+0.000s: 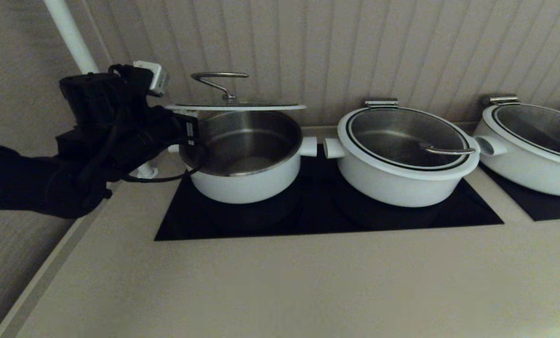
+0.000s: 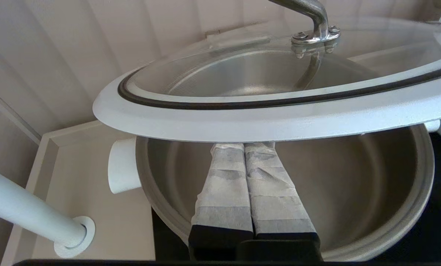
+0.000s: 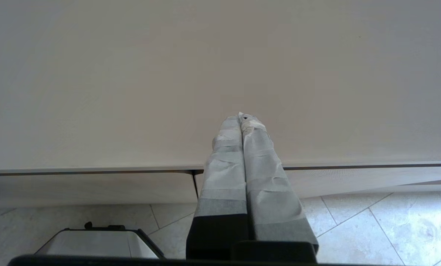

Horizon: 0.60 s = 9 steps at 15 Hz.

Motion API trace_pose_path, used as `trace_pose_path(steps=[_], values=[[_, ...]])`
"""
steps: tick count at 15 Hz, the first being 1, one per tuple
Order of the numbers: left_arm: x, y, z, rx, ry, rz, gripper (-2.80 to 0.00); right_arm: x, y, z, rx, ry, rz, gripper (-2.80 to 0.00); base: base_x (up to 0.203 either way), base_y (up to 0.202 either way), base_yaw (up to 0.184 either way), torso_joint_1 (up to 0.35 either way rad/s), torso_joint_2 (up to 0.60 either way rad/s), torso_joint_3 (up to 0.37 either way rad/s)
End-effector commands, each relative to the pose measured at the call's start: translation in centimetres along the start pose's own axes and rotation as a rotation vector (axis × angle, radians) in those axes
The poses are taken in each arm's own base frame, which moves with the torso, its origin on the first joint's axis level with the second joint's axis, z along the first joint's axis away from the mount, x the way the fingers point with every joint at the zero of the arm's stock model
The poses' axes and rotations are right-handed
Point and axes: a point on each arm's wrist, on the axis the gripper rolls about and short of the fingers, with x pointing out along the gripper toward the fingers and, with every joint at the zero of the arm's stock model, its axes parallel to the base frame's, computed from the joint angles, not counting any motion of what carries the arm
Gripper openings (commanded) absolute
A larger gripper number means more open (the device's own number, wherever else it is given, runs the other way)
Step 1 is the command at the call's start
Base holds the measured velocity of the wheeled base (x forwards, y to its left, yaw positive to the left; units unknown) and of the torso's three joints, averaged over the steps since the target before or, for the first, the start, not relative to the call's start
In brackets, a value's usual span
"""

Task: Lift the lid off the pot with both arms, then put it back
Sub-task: Open the pot lid completely

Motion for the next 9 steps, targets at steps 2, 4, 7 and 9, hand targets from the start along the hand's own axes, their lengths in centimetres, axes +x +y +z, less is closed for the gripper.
trace_pose_path(steps=[2, 4, 7, 9], values=[[0.31, -0.01, 0.05, 0.002, -0.008, 0.001, -2.8, 0.01, 0.0, 0.0, -0.002, 0.001, 0.001, -2.8, 0.0, 0.0, 0.0, 0.0, 0.0, 0.0], [0.34, -0.08, -0.04, 0.002, -0.005, -0.001, -2.8, 0.01, 0.0, 0.0, -0.002, 0.001, 0.001, -2.8, 0.0, 0.0, 0.0, 0.0, 0.0, 0.0], [0.27, -0.08, -0.05, 0.002, -0.004, -0.001, -2.8, 0.01, 0.0, 0.0, -0.002, 0.001, 0.001, -2.8, 0.0, 0.0, 0.0, 0.0, 0.0, 0.0], [0.24, -0.1, -0.24, 0.002, 0.002, -0.002, -2.8, 0.01, 0.0, 0.0, -0.002, 0.001, 0.001, -2.8, 0.0, 0.0, 0.0, 0.0, 0.0, 0.0]])
